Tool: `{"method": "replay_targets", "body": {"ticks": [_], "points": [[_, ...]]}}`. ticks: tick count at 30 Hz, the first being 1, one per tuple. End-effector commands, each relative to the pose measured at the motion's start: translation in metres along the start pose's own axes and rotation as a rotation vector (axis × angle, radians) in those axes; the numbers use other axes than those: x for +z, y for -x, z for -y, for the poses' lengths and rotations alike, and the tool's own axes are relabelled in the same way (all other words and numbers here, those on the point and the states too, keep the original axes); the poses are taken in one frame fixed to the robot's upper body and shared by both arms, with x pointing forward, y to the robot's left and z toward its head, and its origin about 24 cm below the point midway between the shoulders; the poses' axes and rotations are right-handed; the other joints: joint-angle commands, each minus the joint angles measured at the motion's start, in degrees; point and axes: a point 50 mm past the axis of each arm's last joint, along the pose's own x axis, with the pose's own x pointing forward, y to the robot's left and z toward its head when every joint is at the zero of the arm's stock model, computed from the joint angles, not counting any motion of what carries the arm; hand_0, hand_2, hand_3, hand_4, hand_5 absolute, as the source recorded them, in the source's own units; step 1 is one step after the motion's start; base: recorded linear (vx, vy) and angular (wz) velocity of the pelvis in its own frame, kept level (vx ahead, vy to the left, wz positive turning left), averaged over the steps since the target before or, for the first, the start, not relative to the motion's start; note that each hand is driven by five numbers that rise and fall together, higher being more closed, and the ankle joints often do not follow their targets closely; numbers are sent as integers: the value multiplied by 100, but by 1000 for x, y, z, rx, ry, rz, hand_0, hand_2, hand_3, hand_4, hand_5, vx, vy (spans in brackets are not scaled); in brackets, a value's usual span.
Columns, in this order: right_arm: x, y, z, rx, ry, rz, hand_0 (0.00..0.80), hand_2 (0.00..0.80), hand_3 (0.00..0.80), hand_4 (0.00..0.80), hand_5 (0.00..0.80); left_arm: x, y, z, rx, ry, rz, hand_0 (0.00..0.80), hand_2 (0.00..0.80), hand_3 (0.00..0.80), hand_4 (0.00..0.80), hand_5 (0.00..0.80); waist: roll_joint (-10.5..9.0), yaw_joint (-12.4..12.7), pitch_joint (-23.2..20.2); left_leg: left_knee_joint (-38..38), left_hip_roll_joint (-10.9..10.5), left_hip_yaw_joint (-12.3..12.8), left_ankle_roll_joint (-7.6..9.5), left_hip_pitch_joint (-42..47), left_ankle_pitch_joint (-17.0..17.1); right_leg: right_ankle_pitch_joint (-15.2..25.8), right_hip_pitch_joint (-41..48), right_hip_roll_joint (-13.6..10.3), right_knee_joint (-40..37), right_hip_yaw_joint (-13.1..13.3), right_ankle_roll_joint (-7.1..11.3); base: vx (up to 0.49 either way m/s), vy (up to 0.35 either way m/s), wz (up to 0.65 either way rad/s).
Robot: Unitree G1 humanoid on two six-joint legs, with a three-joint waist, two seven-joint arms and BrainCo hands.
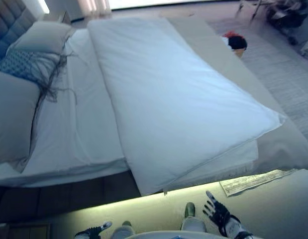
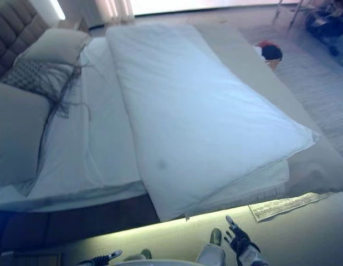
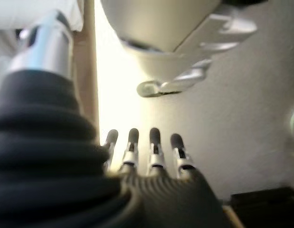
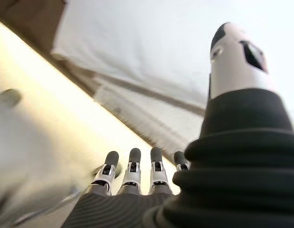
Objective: Make the bed neatly
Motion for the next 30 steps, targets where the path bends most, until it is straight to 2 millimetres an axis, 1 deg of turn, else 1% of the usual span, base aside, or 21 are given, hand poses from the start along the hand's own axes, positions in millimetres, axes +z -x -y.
{"method": "replay_targets", "body": {"ticks": [1, 4, 5, 7, 10, 11, 12, 15, 18, 19, 22, 27, 30], "points": [[73, -8, -41, 94, -54, 219, 0, 0, 0, 0, 0, 36, 2, -1, -16, 38, 80, 0, 0, 0, 0, 0, 87, 18, 595, 459, 224, -193, 208, -833, 182, -580, -462, -351, 927, 211, 232, -224, -65, 11], [109, -6, -58, 114, -55, 294, 0, 0, 0, 0, 0, 62, 5, 4, -36, 49, 150, 0, 0, 0, 0, 0, 129, 30, 833, 560, 278, -317, 136, -1368, 321, -628, -984, -286, 1134, 308, 204, -231, -63, 10], [125, -4, -65, 115, -52, 332, 0, 0, 0, 0, 0, 73, 7, 7, -36, 54, 178, 0, 0, 0, 0, 0, 147, 54, 943, 642, 293, -378, 112, -1589, 340, -690, -1204, -258, 1274, 332, 191, -215, -72, 8], [147, 0, -70, 120, -52, 387, 0, 0, 0, 0, 0, 86, 9, 8, -30, 69, 214, 0, 0, 0, 0, 0, 164, 103, 1066, 751, 272, -495, 91, -1892, 371, -763, -1523, -230, 1506, 364, 168, -181, -66, 11], [172, 7, -75, 124, -64, 442, 0, 0, 0, 0, 0, 98, 12, 8, -24, 80, 244, 0, 0, 0, 0, 0, 176, 186, 1173, 964, 268, -622, 87, -2267, 363, -876, -1881, -216, 1816, 379, 123, -129, -73, 7], [185, 12, -76, 119, -64, 466, 0, 0, 0, 0, 0, 103, 14, 7, -24, 92, 252, 0, 0, 0, 0, 0, 189, 219, 1216, 1095, 273, -677, 92, -2437, 349, -929, -2037, -217, 1968, 388, 95, -104, -59, 4], [191, 14, -78, 118, -66, 480, 0, 0, 0, 0, 0, 106, 14, 7, -24, 105, 257, 0, 0, 0, 0, 0, 201, 238, 1234, 1158, 271, -713, 97, -2542, 342, -963, -2130, -216, 2051, 397, 77, -106, -64, 6], [220, 26, -87, 119, -58, 535, 0, 0, 0, 0, 0, 116, 19, 0, -26, 201, 281, 0, 0, 0, 0, 0, 218, 310, 1302, 1488, 255, -849, 128, -2994, 276, -1087, -2529, -214, 2397, 444, 4, -107, -54, 3], [237, 34, -94, 117, -48, 564, 0, 0, 0, 0, 0, 123, 21, -7, -21, 239, 296, 0, 0, 0, 0, 0, 257, 354, 1343, 1782, 236, -919, 175, -3377, 201, -1209, -2891, -227, 2745, 465, -71, -74, -22, 1], [243, 36, -97, 115, -44, 575, 0, 0, 0, 0, 0, 124, 22, -8, -17, 256, 301, 0, 0, 0, 0, 0, 298, 380, 1361, 1947, 232, -982, 155, -3465, 10, -1413, -2987, -226, 2960, 519, -41, 0, 0, 0], [256, 43, -100, 112, -22, 598, 0, 0, 0, 0, 0, 129, 24, -9, -10, 273, 319, 0, 0, 0, 0, 0, 369, 406, 1420, 2252, 206, -1068, 217, -3838, -71, -1549, -3357, -252, 3326, 598, -115, -55, 14, -3], [277, 57, -114, 129, 20, 642, 0, 0, 0, 0, 0, 136, 26, -5, -11, 301, 336, 0, 0, 0, 0, 0, 468, 464, 1488, 2683, 90, -1151, 358, -4461, -183, -1695, -3966, -295, 3854, 681, -235, -70, 27, 8], [288, 65, -123, 155, 37, 673, 0, 0, 0, 0, 0, 133, 24, 0, -19, 315, 336, 0, 0, 0, 0, 0, 508, 505, 1508, 2876, 49, -1203, 396, -4749, -206, -1798, -4237, -273, 4127, 715, -313, -21, 12, -3]]}}
